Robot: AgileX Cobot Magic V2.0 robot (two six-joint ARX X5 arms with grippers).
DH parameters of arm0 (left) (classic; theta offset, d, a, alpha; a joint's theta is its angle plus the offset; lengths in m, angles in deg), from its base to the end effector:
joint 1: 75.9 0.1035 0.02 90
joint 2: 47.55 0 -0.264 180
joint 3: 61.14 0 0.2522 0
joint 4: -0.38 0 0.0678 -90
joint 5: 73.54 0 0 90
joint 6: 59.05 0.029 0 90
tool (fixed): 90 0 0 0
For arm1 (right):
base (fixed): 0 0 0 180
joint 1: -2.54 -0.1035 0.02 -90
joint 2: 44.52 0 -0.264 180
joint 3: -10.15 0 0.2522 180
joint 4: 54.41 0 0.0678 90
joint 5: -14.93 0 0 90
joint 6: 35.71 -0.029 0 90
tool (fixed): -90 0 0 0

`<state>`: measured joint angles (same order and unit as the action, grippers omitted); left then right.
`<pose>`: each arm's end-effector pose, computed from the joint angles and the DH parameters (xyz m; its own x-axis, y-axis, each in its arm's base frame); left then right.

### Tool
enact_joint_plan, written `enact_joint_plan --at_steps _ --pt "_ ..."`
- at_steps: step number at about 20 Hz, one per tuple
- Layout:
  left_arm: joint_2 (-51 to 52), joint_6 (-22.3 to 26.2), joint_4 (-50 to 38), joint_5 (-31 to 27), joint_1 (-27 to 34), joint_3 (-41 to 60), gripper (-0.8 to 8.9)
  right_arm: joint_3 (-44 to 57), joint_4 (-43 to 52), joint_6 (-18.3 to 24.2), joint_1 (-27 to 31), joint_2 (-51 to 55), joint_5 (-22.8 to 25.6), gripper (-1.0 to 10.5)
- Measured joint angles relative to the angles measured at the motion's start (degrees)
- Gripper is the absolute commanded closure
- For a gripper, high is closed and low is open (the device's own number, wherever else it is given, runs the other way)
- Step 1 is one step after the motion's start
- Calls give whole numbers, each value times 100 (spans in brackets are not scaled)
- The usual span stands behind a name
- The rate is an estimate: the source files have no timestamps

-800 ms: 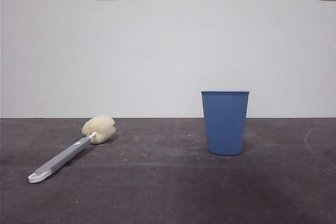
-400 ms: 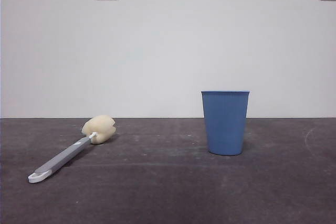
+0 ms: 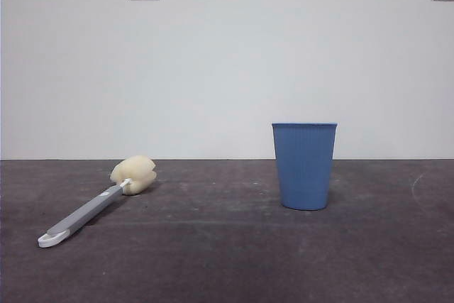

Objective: Pick up the cup brush,pick up the cup,insert the brush into the cup,clean the cup,put the cup brush back,put the cup back to the fixed position on the table

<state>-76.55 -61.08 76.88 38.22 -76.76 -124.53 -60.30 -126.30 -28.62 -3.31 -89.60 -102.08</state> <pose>0.0673 -0.0118 0.3104 0.6834 -0.3810 -0.6228 0.2650 0.9243 -0.2747 0.1239 0.0259 0.3306 0.5636 0.5143 -0.6465 -0.4877 0.8388 0.2421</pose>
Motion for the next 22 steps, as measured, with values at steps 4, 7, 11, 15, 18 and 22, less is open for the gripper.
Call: enact_joint_plan --at_steps 4,7,11,15,18,22 --pt "-116 9 -136 479 0 -11 246 0 0 -2 0 2 0 379" --pt "-308 9 -470 682 0 -17 246 0 0 -2 0 0 0 379" --pt "-776 -9 -997 695 -186 -22 247 0 -7 -20 0 2 -2 380" --pt "-1587 -225 -1720 376 -850 -22 247 0 -4 -24 0 0 -2 380" --pt "-2426 -485 -2245 -544 -1655 -24 247 0 -4 -26 0 0 -2 380" --pt "-3515 -879 -2428 -1834 -2503 -31 248 0 -4 -68 0 2 -2 381"
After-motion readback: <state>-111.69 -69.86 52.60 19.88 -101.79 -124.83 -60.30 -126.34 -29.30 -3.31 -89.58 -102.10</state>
